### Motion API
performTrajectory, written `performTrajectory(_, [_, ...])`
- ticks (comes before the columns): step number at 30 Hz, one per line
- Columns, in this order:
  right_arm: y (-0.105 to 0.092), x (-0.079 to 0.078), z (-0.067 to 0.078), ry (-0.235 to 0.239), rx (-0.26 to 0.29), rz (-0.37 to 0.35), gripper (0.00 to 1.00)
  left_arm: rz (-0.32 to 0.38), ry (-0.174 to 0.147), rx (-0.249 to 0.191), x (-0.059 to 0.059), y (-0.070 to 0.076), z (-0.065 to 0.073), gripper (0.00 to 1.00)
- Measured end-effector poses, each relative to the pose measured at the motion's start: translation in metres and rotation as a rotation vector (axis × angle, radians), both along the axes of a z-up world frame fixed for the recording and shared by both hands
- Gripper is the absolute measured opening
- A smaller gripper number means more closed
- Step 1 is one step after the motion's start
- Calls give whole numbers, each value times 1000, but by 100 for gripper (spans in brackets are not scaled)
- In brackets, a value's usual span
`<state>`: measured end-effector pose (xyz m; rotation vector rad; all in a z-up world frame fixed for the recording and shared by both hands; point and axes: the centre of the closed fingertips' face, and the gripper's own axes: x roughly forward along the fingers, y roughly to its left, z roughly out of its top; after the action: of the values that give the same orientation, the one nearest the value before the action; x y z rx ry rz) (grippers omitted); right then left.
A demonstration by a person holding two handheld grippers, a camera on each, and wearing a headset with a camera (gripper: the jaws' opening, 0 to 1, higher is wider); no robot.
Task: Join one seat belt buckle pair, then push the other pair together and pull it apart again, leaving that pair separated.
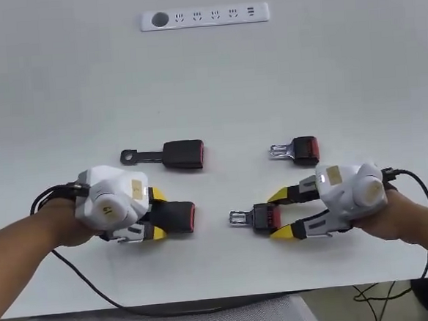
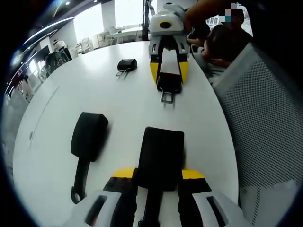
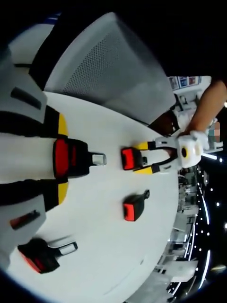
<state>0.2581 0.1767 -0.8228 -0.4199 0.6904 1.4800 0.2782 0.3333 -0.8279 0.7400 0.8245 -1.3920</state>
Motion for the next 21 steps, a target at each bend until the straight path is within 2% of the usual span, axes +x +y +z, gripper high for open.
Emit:
performTrajectory(10, [27,1,0,3,25,8,33,5,2,7,-1,0,0,34])
performTrajectory(21, [53,6,-1,10,14,3,33,5,3,9,-1,0,0,34])
